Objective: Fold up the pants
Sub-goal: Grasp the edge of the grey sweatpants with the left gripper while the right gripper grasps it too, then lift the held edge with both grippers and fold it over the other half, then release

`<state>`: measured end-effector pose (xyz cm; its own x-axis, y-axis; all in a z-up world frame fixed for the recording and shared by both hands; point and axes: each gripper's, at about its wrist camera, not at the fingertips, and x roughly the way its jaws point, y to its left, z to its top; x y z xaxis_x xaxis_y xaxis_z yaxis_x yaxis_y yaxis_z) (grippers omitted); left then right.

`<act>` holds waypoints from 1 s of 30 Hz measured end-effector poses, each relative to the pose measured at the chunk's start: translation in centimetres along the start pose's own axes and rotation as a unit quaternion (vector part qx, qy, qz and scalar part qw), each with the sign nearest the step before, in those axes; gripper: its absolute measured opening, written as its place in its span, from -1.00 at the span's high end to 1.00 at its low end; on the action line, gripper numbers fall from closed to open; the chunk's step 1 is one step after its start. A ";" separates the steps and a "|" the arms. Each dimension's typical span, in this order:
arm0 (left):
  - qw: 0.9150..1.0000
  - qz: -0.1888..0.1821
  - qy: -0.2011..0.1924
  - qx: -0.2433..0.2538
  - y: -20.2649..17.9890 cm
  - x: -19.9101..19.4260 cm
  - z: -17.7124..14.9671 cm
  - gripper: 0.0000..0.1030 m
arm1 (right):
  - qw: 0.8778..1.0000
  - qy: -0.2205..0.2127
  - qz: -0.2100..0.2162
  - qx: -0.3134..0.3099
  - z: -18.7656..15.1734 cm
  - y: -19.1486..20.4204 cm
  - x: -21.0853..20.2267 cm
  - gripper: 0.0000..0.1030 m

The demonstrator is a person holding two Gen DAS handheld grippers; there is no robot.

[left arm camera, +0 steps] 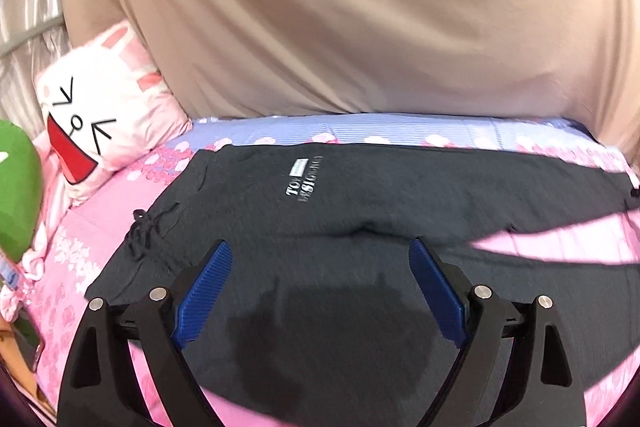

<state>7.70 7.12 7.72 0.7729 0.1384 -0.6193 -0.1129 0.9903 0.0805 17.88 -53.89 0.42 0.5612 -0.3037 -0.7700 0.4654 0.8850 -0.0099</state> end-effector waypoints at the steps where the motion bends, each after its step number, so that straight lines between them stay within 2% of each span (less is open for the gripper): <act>1: 1.000 -0.004 0.008 -0.011 0.9 1.2 0.8 -0.70 | 1.000 0.002 0.002 0.003 0.9 -0.3 1.0 -0.30; 4: 0.999 0.002 0.021 -0.031 3.7 4.5 3.2 -0.70 | 1.000 0.017 0.017 0.009 2.6 -0.9 3.6 -0.30; 6: 0.999 0.029 0.022 -0.040 5.4 6.5 4.9 -0.70 | 0.999 0.027 0.018 0.005 3.6 -1.0 5.3 -0.33; 9: 0.997 0.070 0.015 -0.036 8.3 10.3 7.8 -0.70 | 1.000 0.024 0.014 0.002 4.3 -1.0 6.2 -0.52; 11: 0.994 0.097 0.035 -0.030 10.2 13.9 9.7 -0.70 | 1.000 0.025 0.018 0.002 4.6 -1.1 6.4 -0.54; 12: 0.994 0.099 0.041 -0.026 10.8 14.9 10.2 -0.70 | 1.000 0.024 0.020 -0.002 4.7 -1.0 6.5 -0.44; 13: 0.991 0.117 0.051 -0.027 11.8 17.1 11.0 -0.70 | 0.999 0.020 0.029 -0.009 4.6 -0.8 6.3 -0.34; 15: 0.989 0.134 0.060 -0.034 13.2 19.7 11.8 -0.70 | 0.999 0.018 0.038 -0.016 4.6 -0.4 6.2 0.01; 16: 0.987 0.126 0.082 -0.049 14.3 21.8 12.2 -0.70 | 0.999 0.018 0.040 -0.019 4.6 -0.1 6.2 0.09; 18: 0.981 0.116 0.122 -0.093 16.5 25.2 12.3 -0.70 | 0.998 0.020 0.046 -0.022 4.6 0.4 6.2 0.41; 21: 0.968 0.115 0.161 -0.152 19.1 28.6 11.7 -0.70 | 0.998 0.023 0.044 -0.027 4.6 1.1 6.0 0.61; 22: 0.965 0.112 0.169 -0.165 19.7 29.2 11.5 -0.64 | 0.998 0.024 0.046 -0.027 4.6 1.3 6.0 0.65; 23: 0.961 0.102 0.181 -0.184 20.2 30.1 11.1 -0.52 | 0.998 0.025 0.050 -0.026 4.5 1.4 6.0 0.80; 24: 0.962 0.109 0.169 -0.183 20.3 30.0 11.2 -0.21 | 0.998 0.025 0.053 -0.025 4.5 1.6 6.0 0.89; 25: 0.964 0.114 0.163 -0.174 20.1 30.0 11.3 0.46 | 0.998 0.022 0.046 -0.029 4.4 1.9 5.9 0.89; 26: 0.965 0.116 0.166 -0.165 19.9 29.8 11.6 0.49 | 0.998 0.020 0.042 -0.031 4.3 2.0 5.8 0.90; 27: 0.965 0.113 0.169 -0.167 20.0 29.6 11.8 0.59 | 0.999 0.016 0.039 -0.030 4.2 2.1 5.6 0.90; 29: 0.967 0.107 0.152 -0.175 20.4 27.7 12.4 0.86 | 0.999 0.007 0.041 -0.024 4.1 2.0 4.9 0.91; 30: 0.968 0.103 0.145 -0.179 20.6 27.0 12.6 0.86 | 0.999 0.000 0.043 -0.018 4.1 1.7 4.2 0.91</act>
<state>34.07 31.40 2.53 0.5084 0.2740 -0.8164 -0.4958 0.8683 -0.0174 23.86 -55.08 -0.21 0.5980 -0.2254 -0.7692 0.3897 0.9203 0.0333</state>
